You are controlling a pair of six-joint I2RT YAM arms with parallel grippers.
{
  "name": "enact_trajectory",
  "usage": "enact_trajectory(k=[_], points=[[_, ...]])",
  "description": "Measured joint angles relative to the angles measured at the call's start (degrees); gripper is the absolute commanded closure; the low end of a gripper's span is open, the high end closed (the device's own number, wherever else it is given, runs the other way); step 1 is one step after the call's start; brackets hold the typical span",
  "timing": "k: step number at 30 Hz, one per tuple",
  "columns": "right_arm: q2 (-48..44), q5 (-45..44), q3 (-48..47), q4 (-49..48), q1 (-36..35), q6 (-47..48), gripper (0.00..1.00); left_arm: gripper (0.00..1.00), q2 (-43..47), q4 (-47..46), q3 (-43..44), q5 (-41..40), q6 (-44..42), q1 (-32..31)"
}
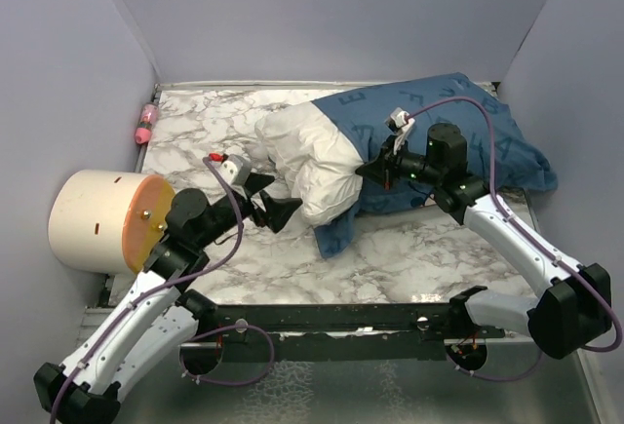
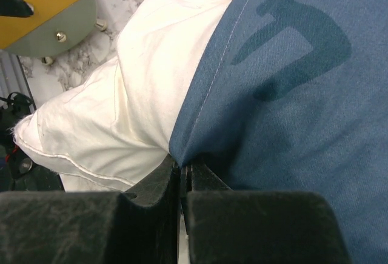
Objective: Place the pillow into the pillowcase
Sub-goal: Stuff the pillow into the pillowcase.
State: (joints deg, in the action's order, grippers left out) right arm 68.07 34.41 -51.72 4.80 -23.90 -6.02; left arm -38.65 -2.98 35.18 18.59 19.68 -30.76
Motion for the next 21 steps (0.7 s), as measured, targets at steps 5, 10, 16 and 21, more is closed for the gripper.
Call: enact_trajectory(k=[5, 10, 16, 21], points=[[0.39, 0.92, -0.02, 0.09, 0.02, 0.35, 0.99, 0.01, 1.55, -2.71, -2.6, 1.7, -11.85, -4.17], [0.5, 1.07, -0.09, 0.52, 0.02, 0.35, 0.99, 0.01, -7.48, -3.37, -1.46, -1.42, -27.58, -13.4], [0.7, 1.07, -0.5, 1.53, 0.02, 0.33, 0.99, 0.01, -19.87, -1.66, 3.28, -10.97, -40.15, -21.44], [1.44, 1.9, -1.25, 1.73, 0.02, 0.35, 0.99, 0.07, -31.1, -4.39, 7.41, -22.67, -46.36, -22.51]])
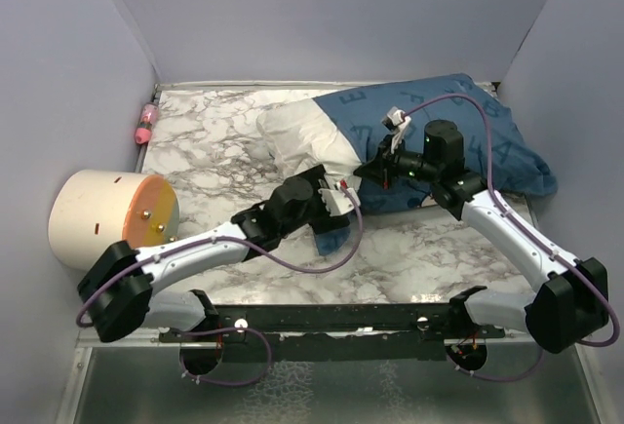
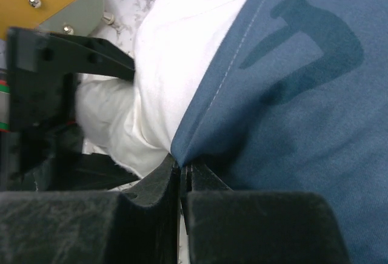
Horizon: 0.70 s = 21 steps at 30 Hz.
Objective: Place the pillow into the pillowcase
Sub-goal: Stuff the pillow into the pillowcase.
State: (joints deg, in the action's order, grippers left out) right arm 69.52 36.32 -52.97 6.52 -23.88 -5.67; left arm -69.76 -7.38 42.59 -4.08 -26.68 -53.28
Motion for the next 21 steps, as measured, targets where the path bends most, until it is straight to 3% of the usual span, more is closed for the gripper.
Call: enact_trajectory(k=[1, 2, 3, 4, 7, 13, 17, 21], points=[[0.35, 0.31, -0.39, 0.0, 0.02, 0.0, 0.99, 0.16, -2.29, -1.03, 0.52, -1.88, -0.31, -0.02], [1.01, 0.76, -0.94, 0.02, 0.02, 0.02, 0.99, 0.43, -4.66, -2.14, 1.4, -3.61, -0.72, -0.07], [1.62, 1.11, -1.4, 0.04, 0.07, 0.0, 0.99, 0.84, -6.56, -3.08, 2.32, -4.83, -0.72, -0.04], [2.27, 1.57, -1.97, 0.07, 0.11, 0.02, 0.99, 0.99, -8.72, -3.87, 3.63, -6.03, -0.42, -0.04], [4.46, 2.16, -4.2, 0.48, 0.81, -0.02, 0.93, 1.0, -14.25, -4.85, 8.15, -8.17, 1.97, 0.57], [3.61, 1.68, -6.62, 3.76, 1.27, -0.02, 0.51, 1.0, -15.96, -3.72, 12.35, -3.17, 13.18, 4.63], [-3.63, 1.44, -5.14, 4.31, 1.01, -2.12, 0.35, 1.0, -13.62, 0.07, 13.92, 5.09, 24.35, 9.22], [-17.86, -0.31, -0.07, 3.39, 0.92, -6.16, 0.23, 1.0, -12.55, 4.74, 17.27, 12.17, 34.05, 12.46]])
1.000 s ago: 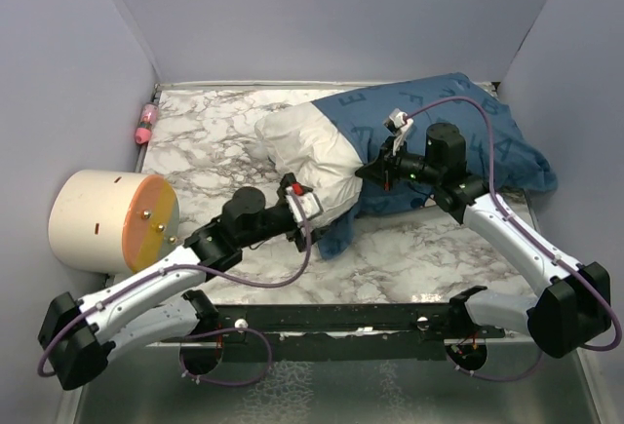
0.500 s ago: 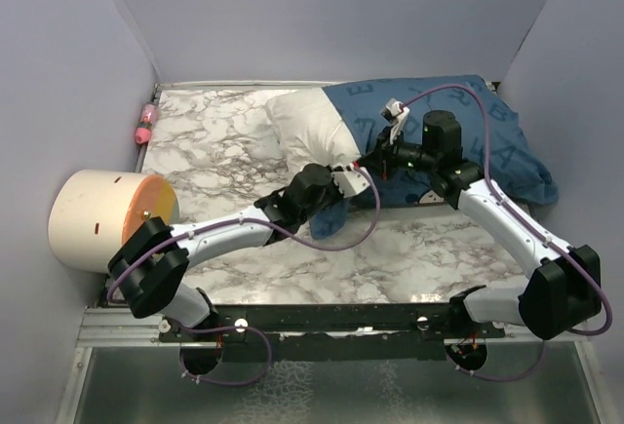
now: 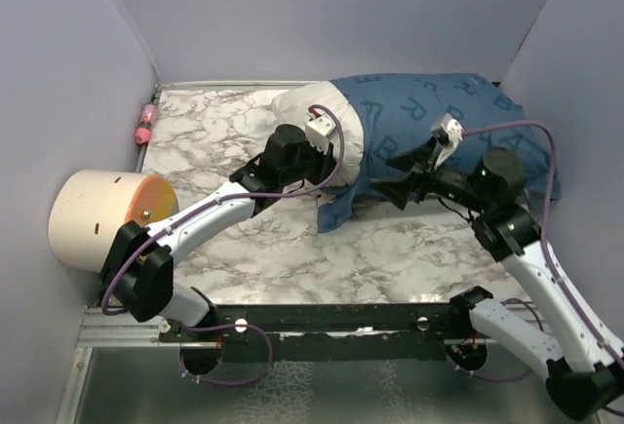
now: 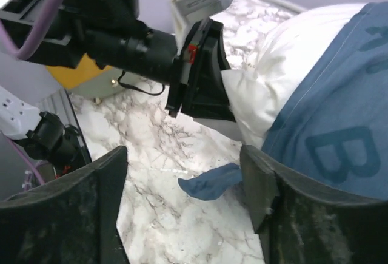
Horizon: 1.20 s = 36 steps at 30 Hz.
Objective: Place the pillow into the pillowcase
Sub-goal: Stuff the pillow into the pillowcase.
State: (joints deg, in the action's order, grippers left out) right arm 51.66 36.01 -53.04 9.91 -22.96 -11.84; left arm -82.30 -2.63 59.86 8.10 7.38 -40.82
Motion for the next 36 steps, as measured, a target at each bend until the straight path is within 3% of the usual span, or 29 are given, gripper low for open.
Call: enact_trajectory(k=[5, 6, 7, 15, 22, 24, 26, 28, 31, 34, 36], points=[[-13.31, -6.36, 10.27, -1.11, -0.28, -5.86, 0.18, 1.0, -0.37, 3.48, 4.02, 7.13, 7.89, 0.2], [-14.25, -7.34, 12.37, -1.11, -0.28, -7.32, 0.13, 1.0, -0.68, 3.96, 4.72, 8.35, 9.03, 0.2], [-14.71, -8.46, 15.06, -1.36, -0.28, -8.94, 0.03, 1.0, -1.14, 4.35, 5.49, 9.46, 10.03, 0.2], [-14.01, -18.62, 32.76, -3.91, -0.28, -22.8, 0.0, 1.0, -3.91, 4.66, 8.07, 14.56, 14.14, 0.2], [-4.33, -21.73, 35.82, -21.35, -1.4, -31.3, 0.0, 1.0, -4.59, 4.39, 8.07, 16.33, 15.69, 0.2], [-0.66, -23.5, 36.92, -25.59, -3.69, -33.29, 0.11, 1.0, -4.79, 4.28, 8.07, 16.7, 16.06, 0.2], [1.99, -25.0, 37.03, -28.41, -5.68, -34.49, 0.62, 1.0, -5.07, 4.07, 8.07, 17.16, 16.33, 0.2], [4.02, -25.79, 37.03, -31.54, -7.43, -35.3, 0.84, 1.0, -5.27, 4.0, 8.07, 17.53, 16.37, 0.2], [3.37, -26.16, 36.74, -33.9, -9.4, -35.06, 0.99, 1.0, -5.42, 4.07, 8.11, 17.7, 16.04, 0.22], [0.33, -26.51, 33.0, -32.98, -12.57, -29.83, 0.99, 1.0, -5.53, 3.76, 8.11, 18.12, 15.91, 1.05], [1.79, -26.18, 24.72, -29.09, -14.16, -24.0, 0.99, 1.0, -6.08, 1.68, 8.11, 19.65, 17.22, 2.47]])
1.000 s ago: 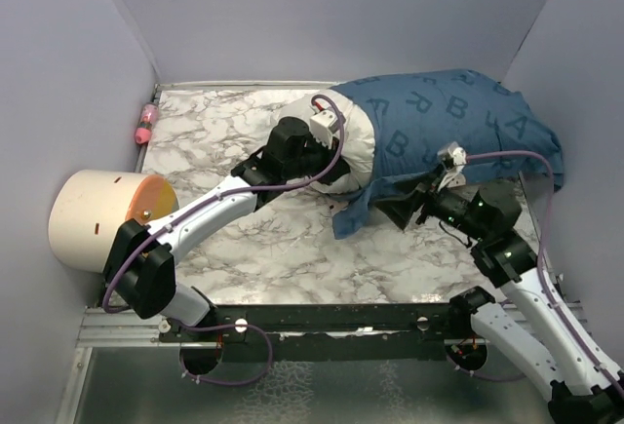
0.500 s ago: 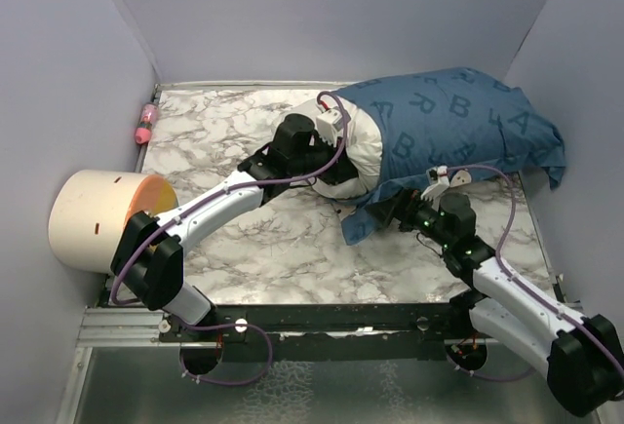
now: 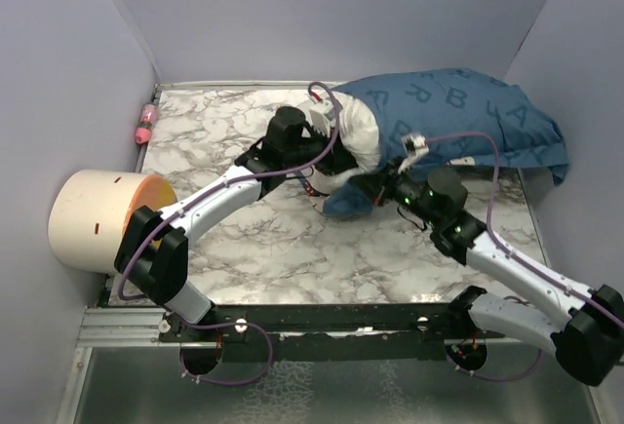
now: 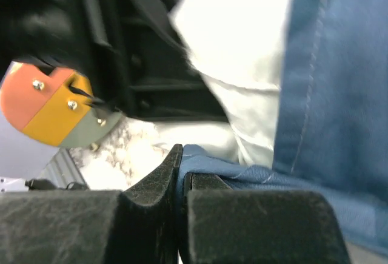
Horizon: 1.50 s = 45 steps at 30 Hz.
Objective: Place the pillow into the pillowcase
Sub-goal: Stuff the pillow into the pillowcase.
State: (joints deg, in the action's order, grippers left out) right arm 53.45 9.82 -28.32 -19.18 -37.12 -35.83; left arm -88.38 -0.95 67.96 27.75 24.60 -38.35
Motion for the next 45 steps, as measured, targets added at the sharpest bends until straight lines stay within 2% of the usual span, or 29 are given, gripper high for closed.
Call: enact_trajectory(k=[5, 8, 10, 13, 19, 22, 25, 27, 31, 35, 38, 40, 41, 45], points=[[16.57, 7.45, -26.91, 9.6, -0.5, 11.54, 0.99, 1.0, -1.9, -11.67, 0.07, 4.22, 6.01, 8.22], [29.14, 14.14, -44.78, 14.91, -0.96, 14.51, 0.99, 1.0, -1.84, -14.88, 0.07, 4.15, 7.61, 11.85], [35.08, 17.68, -52.78, 16.72, -0.9, 14.78, 0.99, 1.0, -0.85, -16.22, -0.33, 4.02, 8.83, 12.94], [40.44, 24.63, -60.57, 18.47, -0.81, 12.94, 0.99, 1.0, 3.45, -20.11, -5.25, 3.5, 12.26, 14.67], [48.57, 37.11, -70.18, 19.37, -2.4, 8.04, 0.99, 1.0, 12.09, -37.64, -21.94, 2.34, 26.1, 14.99], [52.15, 40.24, -77.46, 23.56, -2.51, 6.95, 0.99, 1.0, 13.46, -42.18, -24.65, 1.25, 31.06, 14.78], [57.66, 42.07, -91.41, 28.98, -1.66, 5.6, 0.99, 1.0, 14.4, -45.44, -24.7, -0.48, 33.86, 13.88], [59.93, 42.88, -97.77, 29.2, -1.18, 4.2, 0.99, 1.0, 15.02, -48.13, -24.7, -1.14, 34.99, 13.16], [58.53, 42.69, -96.17, 28.44, -3.74, 5.31, 0.99, 1.0, 13.64, -56.06, -26.03, -0.83, 37.88, 12.17], [51.8, 39.32, -78.68, 25.14, -8.17, 7.04, 0.99, 1.0, 4.68, -70.1, -31.1, 1.79, 44.37, 12.68], [47.65, 36.3, -67.19, 24.35, -8.48, 8.13, 0.99, 1.0, -2.73, -76.08, -33.03, 4.02, 47.32, 12.63], [46.1, 35.85, -63.47, 23.19, -7.89, 8.0, 0.98, 1.0, -5.03, -78.71, -32.83, 4.76, 48.24, 12.26], [45.75, 35.95, -62.95, 22.36, -7.8, 7.67, 0.92, 1.0, -5.84, -80.08, -32.5, 5.09, 48.46, 12.09], [45.13, 36.09, -60.72, 18.53, -7.61, 7.04, 0.49, 1.0, -12.31, -87.03, -29.83, 6.21, 51.32, 12.02]])
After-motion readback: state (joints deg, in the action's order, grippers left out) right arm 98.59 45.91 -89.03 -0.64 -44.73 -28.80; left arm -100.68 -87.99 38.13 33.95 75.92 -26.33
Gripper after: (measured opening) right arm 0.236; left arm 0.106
